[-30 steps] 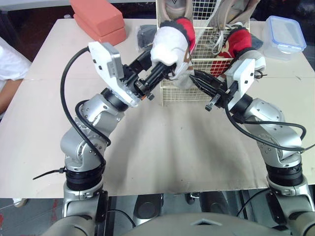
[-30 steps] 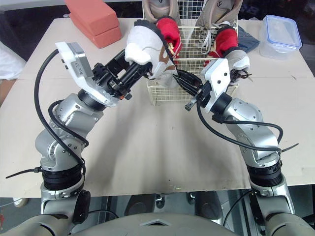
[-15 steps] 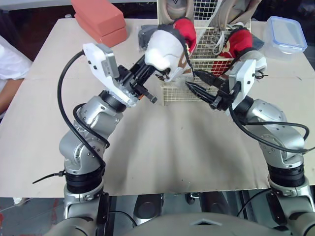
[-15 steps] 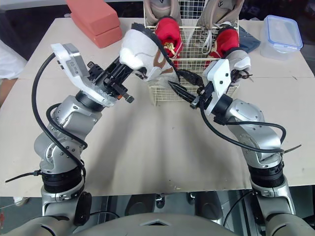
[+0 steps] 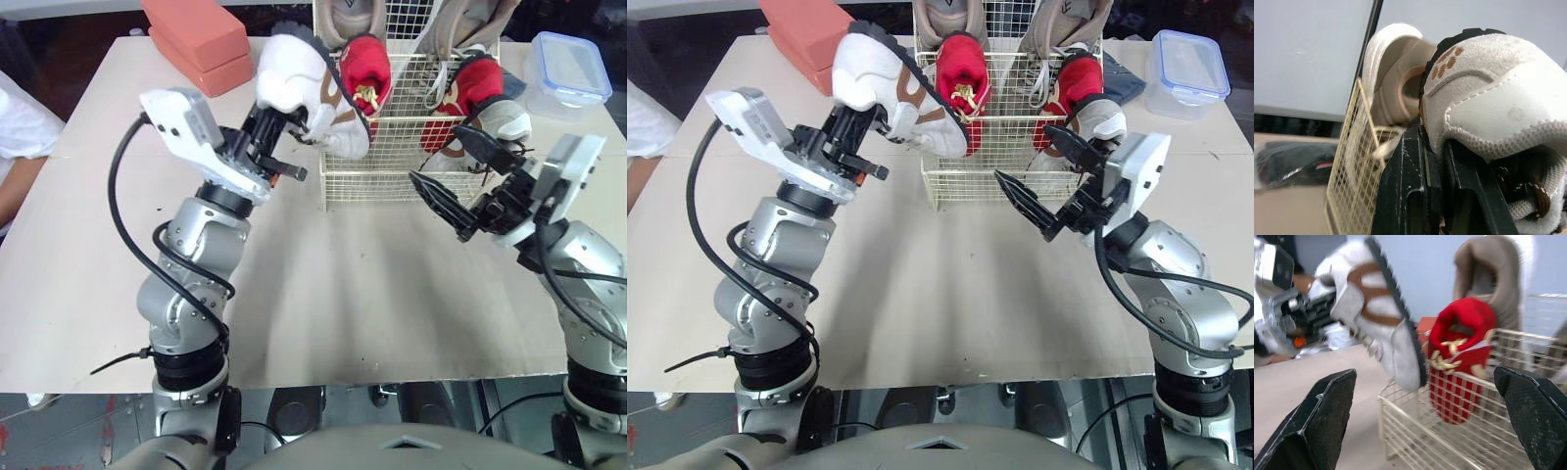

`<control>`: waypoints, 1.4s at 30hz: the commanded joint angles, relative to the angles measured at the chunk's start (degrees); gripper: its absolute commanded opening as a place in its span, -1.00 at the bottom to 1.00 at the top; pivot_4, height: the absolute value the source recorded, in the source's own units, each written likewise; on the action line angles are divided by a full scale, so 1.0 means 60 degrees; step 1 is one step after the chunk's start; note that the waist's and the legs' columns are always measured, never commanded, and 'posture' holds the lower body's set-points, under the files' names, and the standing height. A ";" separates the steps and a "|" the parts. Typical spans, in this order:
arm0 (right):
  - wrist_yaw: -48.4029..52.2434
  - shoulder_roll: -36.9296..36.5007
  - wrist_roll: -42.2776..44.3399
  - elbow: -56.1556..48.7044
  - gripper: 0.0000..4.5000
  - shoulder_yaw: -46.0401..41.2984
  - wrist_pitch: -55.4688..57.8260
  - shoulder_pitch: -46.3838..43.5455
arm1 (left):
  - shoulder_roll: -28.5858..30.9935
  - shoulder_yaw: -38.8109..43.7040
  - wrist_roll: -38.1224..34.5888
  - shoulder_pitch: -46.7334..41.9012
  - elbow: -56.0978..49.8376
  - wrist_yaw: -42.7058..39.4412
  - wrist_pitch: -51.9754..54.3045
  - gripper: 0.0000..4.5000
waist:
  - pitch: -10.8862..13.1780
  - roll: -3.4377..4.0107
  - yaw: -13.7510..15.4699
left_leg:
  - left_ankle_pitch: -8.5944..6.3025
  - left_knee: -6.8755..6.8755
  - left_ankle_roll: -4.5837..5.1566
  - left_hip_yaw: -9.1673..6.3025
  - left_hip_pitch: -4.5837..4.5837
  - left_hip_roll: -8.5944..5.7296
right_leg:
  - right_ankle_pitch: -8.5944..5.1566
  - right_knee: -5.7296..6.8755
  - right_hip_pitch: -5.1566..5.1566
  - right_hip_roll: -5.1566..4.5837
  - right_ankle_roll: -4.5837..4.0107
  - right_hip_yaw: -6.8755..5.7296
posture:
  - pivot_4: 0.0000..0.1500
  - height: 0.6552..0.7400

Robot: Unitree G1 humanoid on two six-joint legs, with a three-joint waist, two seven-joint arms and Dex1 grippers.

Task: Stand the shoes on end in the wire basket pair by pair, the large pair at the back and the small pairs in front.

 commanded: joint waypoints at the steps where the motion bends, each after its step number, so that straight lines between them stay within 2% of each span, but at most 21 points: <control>1: 0.0581 -0.0167 0.0122 -0.0497 0.97 -0.0469 -0.0852 0.0684 | -0.0184 -0.0328 0.0645 0.0172 -0.0430 0.0174 -0.0403 -1.00 | 0.0000 0.0000 -0.0001 | 0.0000 -0.0001 0.0000 0.0000 -0.0001 0.0000 | 0.0000 -0.0001 -0.0001 0.0001 0.0000 0.0000 | 1.00 -0.27; 8: 0.1017 -0.0206 0.0012 -0.0583 0.97 -0.0586 -0.1760 0.1791 | -0.0633 -0.0749 0.1844 0.0223 -0.0012 0.0723 -0.0573 -1.00 | 0.0000 0.0001 -0.0014 | -0.0020 -0.0002 0.0035 0.0004 0.0017 0.0001 | -0.0006 0.0005 0.0005 0.0005 0.0010 0.0010 | 1.00 -0.27; 19: 0.0664 -0.0158 -0.0101 -0.0598 0.97 -0.0495 -0.2187 0.1900 | -0.1237 -0.1562 0.3627 0.0092 0.0387 0.0975 -0.1140 -1.00 | -0.0002 0.0004 0.0004 | -0.0022 -0.0004 0.0037 0.0006 0.0019 0.0001 | -0.0002 0.0005 0.0007 0.0008 0.0003 0.0012 | 1.00 -0.27; 31: 0.0653 -0.0268 -0.0165 -0.0542 0.97 -0.0357 -0.2206 0.1865 | -0.1022 -0.1919 0.4273 0.0345 0.0709 0.1056 0.0657 -1.00 | -0.0012 0.0019 -0.0007 | -0.0023 -0.0004 0.0039 0.0006 0.0024 0.0003 | -0.0012 0.0007 0.0008 0.0009 0.0019 0.0013 | 1.00 -0.27; 35: 0.0721 -0.0265 -0.0211 -0.0449 0.97 -0.0339 -0.2277 0.1848 | -0.0955 -0.1888 0.4149 0.0420 0.0610 0.0837 0.0998 -1.00 | -0.0021 0.0033 -0.0008 | -0.0023 -0.0004 0.0039 0.0007 0.0028 0.0002 | -0.0018 0.0008 0.0008 0.0009 0.0029 0.0015 | 1.00 -0.27; 36: 0.0742 -0.0261 -0.0212 -0.0427 1.00 -0.0351 -0.2298 0.1853 | -0.0927 -0.1867 0.4115 0.0440 0.0573 0.0800 0.1109 -0.63 | -0.0025 0.0040 -0.0009 | -0.0023 -0.0005 0.0039 0.0007 0.0028 0.0003 | -0.0018 0.0008 0.0008 0.0009 0.0029 0.0015 | 1.00 -0.27; 37: 0.0773 -0.0259 -0.0211 -0.0395 1.00 -0.0370 -0.2323 0.1857 | -0.0898 -0.1832 0.4084 0.0468 0.0532 0.0759 0.1175 -0.57 | -0.0029 0.0048 -0.0008 | -0.0023 -0.0006 0.0040 0.0007 0.0028 0.0002 | -0.0018 0.0007 0.0009 0.0009 0.0029 0.0015 | 1.00 -0.27; 42: 0.0956 -0.0223 -0.0240 -0.0245 1.00 -0.0428 -0.2536 0.2004 | -0.0716 -0.1601 0.4008 0.0716 0.0343 0.0487 0.1093 0.53 | -0.0031 0.0052 0.0000 | -0.0023 -0.0006 0.0040 0.0007 0.0028 0.0002 | -0.0018 0.0007 0.0010 0.0007 0.0029 0.0015 | 1.00 -0.27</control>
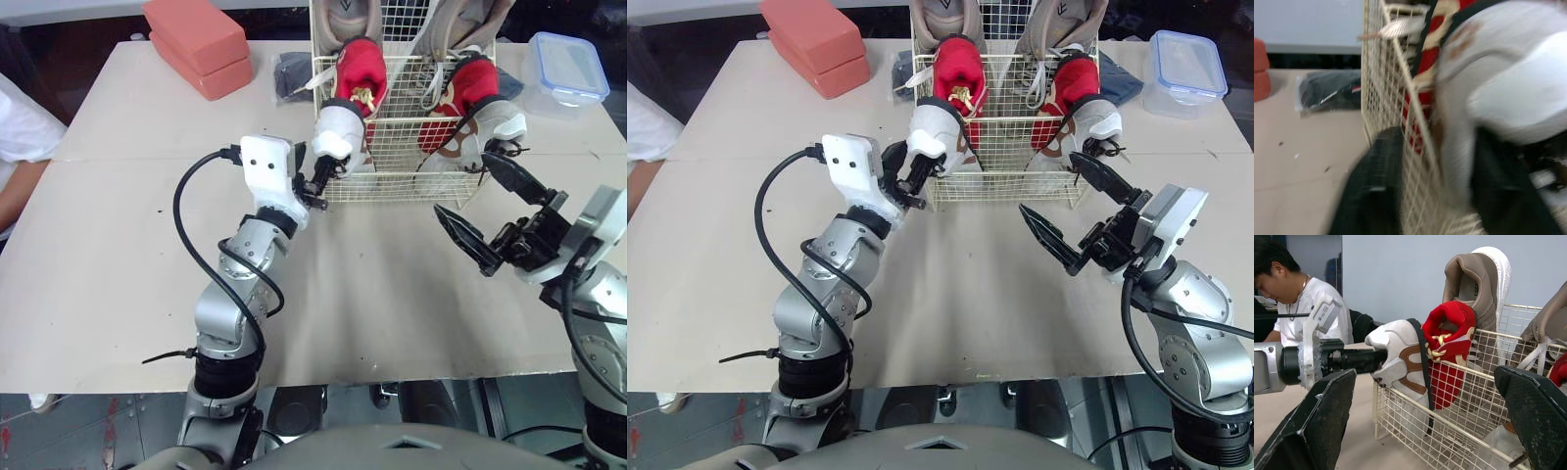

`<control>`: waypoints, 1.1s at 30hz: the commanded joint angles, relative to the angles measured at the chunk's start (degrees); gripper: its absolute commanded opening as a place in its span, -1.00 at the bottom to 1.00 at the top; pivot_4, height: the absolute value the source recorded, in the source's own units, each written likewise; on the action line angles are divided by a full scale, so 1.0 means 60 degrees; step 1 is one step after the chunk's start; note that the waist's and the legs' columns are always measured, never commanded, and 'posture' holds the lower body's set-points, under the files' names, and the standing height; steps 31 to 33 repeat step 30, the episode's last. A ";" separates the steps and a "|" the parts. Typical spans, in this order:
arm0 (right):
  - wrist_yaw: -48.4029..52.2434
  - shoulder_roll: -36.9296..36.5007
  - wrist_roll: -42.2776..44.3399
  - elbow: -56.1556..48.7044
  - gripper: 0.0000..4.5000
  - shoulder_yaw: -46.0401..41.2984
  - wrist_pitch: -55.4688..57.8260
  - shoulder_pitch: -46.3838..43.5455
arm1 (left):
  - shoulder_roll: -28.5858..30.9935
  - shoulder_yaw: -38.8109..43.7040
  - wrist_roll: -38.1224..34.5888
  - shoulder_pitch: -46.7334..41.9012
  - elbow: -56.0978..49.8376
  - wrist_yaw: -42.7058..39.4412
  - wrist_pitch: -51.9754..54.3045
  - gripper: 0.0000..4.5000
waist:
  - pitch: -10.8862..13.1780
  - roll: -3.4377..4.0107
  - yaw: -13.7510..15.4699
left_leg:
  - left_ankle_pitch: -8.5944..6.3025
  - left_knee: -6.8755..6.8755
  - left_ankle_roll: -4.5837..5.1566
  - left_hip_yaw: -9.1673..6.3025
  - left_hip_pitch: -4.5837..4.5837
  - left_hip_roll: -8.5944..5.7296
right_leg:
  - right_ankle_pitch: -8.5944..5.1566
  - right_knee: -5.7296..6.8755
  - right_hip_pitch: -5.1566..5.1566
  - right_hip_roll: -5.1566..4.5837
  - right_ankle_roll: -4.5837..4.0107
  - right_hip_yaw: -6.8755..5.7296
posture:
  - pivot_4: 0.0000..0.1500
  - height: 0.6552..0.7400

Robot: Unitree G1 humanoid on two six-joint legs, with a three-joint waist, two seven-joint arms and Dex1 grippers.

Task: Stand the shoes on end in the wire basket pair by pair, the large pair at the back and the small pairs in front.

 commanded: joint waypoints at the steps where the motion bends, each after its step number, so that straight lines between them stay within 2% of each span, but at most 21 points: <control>1: 0.0162 -0.0034 0.0033 -0.0050 1.00 -0.0136 -0.0361 0.0124 | 0.0208 0.0200 -0.0114 0.0284 -0.0386 -0.0342 0.0045 0.71 | 0.0000 0.0000 0.0001 | 0.0000 0.0000 0.0000 0.0000 0.0000 0.0000 | 0.0000 0.0000 0.0000 0.0000 0.0000 0.0000 | 1.00 -0.27; 2: 0.0191 -0.0036 0.0036 -0.0036 1.00 -0.0149 -0.0399 0.0164 | 0.0250 0.0251 -0.0172 0.0352 -0.0446 -0.0425 0.0043 0.96 | 0.0000 0.0000 0.0001 | 0.0000 0.0000 0.0000 0.0000 0.0000 0.0000 | 0.0000 0.0000 0.0000 -0.0001 0.0000 -0.0001 | 1.00 -0.27; 3: 0.0229 -0.0042 0.0043 -0.0017 1.00 -0.0173 -0.0437 0.0214 | 0.0281 0.0349 -0.0358 0.0451 -0.0545 -0.0589 0.0036 0.99 | 0.0000 0.0001 0.0001 | 0.0000 0.0000 0.0000 0.0000 0.0000 0.0000 | 0.0001 0.0000 0.0000 -0.0001 -0.0001 0.0000 | 1.00 -0.27; 10: 0.1048 -0.0539 -0.0001 0.0632 1.00 -0.0831 -0.0889 0.1113 | 0.1403 0.1551 -0.1905 0.1987 -0.0947 -0.2618 -0.0207 0.99 | 0.0002 0.0003 -0.0012 | -0.0001 -0.0009 -0.0001 0.0001 0.0000 0.0003 | -0.0001 -0.0004 -0.0004 -0.0011 -0.0006 0.0001 | 1.00 -0.27; 13: 0.1697 -0.0964 -0.0334 0.1351 1.00 -0.1140 -0.1284 0.1605 | 0.2167 0.2054 -0.2314 0.2873 -0.0716 -0.4297 -0.1278 0.99 | 0.0003 0.0006 0.0003 | -0.0001 -0.0008 0.0000 0.0001 0.0000 0.0002 | -0.0005 -0.0004 -0.0004 -0.0009 -0.0004 -0.0004 | 1.00 -0.27; 16: 0.2282 -0.1517 -0.0870 0.2078 1.00 -0.1197 -0.1600 0.2017 | 0.2922 0.2225 -0.1953 0.3613 -0.0403 -0.5321 -0.2252 0.99 | 0.0001 0.0011 0.0015 | -0.0003 -0.0008 0.0002 0.0002 0.0001 0.0002 | -0.0010 -0.0007 -0.0003 -0.0013 -0.0011 -0.0006 | 1.00 -0.27; 18: 0.2795 -0.1813 -0.1008 0.2670 1.00 -0.1207 -0.1774 0.2260 | 0.3310 0.2391 -0.2213 0.4083 -0.0372 -0.5810 -0.2219 0.99 | 0.0000 0.0014 0.0016 | -0.0004 -0.0008 0.0003 0.0004 0.0001 0.0000 | -0.0022 -0.0008 -0.0004 -0.0014 -0.0028 -0.0005 | 1.00 -0.27; 22: 0.3601 -0.2084 -0.1206 0.3873 1.00 -0.1168 -0.2283 0.2470 | 0.3692 0.2297 -0.1783 0.4816 -0.0450 -0.5985 -0.2495 0.99 | 0.0000 0.0014 0.0011 | -0.0006 -0.0011 0.0007 0.0004 0.0002 0.0004 | -0.0027 -0.0010 -0.0005 -0.0029 -0.0030 -0.0002 | 1.00 -0.27; 28: 0.4290 -0.2216 -0.1326 0.5530 1.00 -0.1130 -0.2774 0.1771 | 0.3642 0.2502 -0.1651 0.5503 -0.0477 -0.5713 -0.2427 0.99 | 0.0000 0.0022 -0.0008 | -0.0008 -0.0011 0.0010 0.0008 0.0006 0.0005 | -0.0030 -0.0011 -0.0006 -0.0031 -0.0030 0.0005 | 1.00 -0.27; 33: 0.4446 -0.2243 -0.1313 0.5798 1.00 -0.1092 -0.2785 0.1613 | 0.3668 0.2535 -0.1709 0.5639 -0.0430 -0.5818 -0.2518 0.99 | -0.0001 0.0023 -0.0007 | -0.0008 -0.0011 0.0010 0.0008 0.0006 0.0008 | -0.0030 -0.0010 -0.0007 -0.0030 -0.0030 0.0004 | 1.00 -0.27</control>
